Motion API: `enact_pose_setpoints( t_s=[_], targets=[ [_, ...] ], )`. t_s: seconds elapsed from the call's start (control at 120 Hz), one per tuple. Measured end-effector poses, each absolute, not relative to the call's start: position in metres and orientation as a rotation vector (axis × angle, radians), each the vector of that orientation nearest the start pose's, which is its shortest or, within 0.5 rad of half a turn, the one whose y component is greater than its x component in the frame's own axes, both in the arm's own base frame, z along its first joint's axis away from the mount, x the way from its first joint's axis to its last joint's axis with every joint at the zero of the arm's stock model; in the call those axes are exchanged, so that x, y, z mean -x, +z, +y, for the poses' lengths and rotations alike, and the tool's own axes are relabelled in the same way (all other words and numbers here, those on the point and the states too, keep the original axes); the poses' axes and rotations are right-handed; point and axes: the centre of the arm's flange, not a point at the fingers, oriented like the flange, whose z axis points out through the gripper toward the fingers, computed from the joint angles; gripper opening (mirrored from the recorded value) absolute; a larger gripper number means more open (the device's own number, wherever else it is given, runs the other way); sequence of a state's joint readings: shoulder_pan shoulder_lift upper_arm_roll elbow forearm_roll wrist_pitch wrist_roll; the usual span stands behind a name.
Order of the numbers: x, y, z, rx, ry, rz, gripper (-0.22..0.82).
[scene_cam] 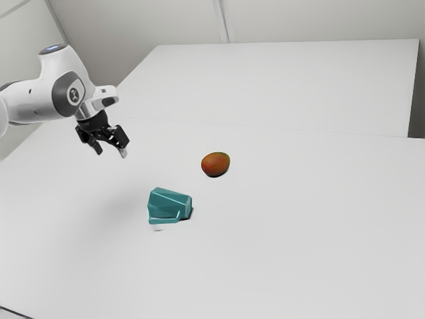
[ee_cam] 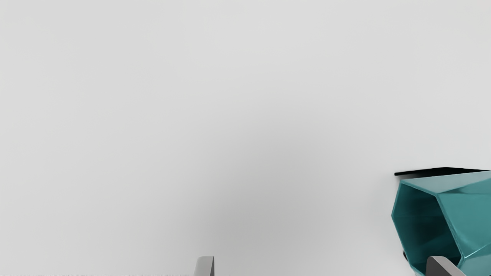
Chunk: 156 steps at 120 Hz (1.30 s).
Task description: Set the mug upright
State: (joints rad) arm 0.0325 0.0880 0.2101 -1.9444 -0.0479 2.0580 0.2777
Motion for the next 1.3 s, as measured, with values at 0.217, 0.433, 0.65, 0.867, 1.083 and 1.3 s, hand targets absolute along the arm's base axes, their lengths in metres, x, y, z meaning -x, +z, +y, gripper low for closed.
enact_pose_setpoints(
  t_s=[0.217, 0.433, 0.65, 0.867, 1.083, 1.3],
  targets=[
    [-0.562, 0.425, 0.139, 3.259, -0.06, -0.089, 0.6],
    [-0.545, 0.376, 0.146, 3.527, -0.028, -0.395, 0.6],
    [-0.529, 0.339, 0.142, 3.682, 0.002, -0.546, 0.6],
    [-0.533, 0.311, 0.134, 3.791, -0.026, -0.6, 0.6],
    [-0.535, 0.294, 0.127, 3.87, -0.049, -0.579, 0.6],
    [-0.529, 0.284, 0.115, 3.942, -0.02, -0.525, 0.6]
  ],
)
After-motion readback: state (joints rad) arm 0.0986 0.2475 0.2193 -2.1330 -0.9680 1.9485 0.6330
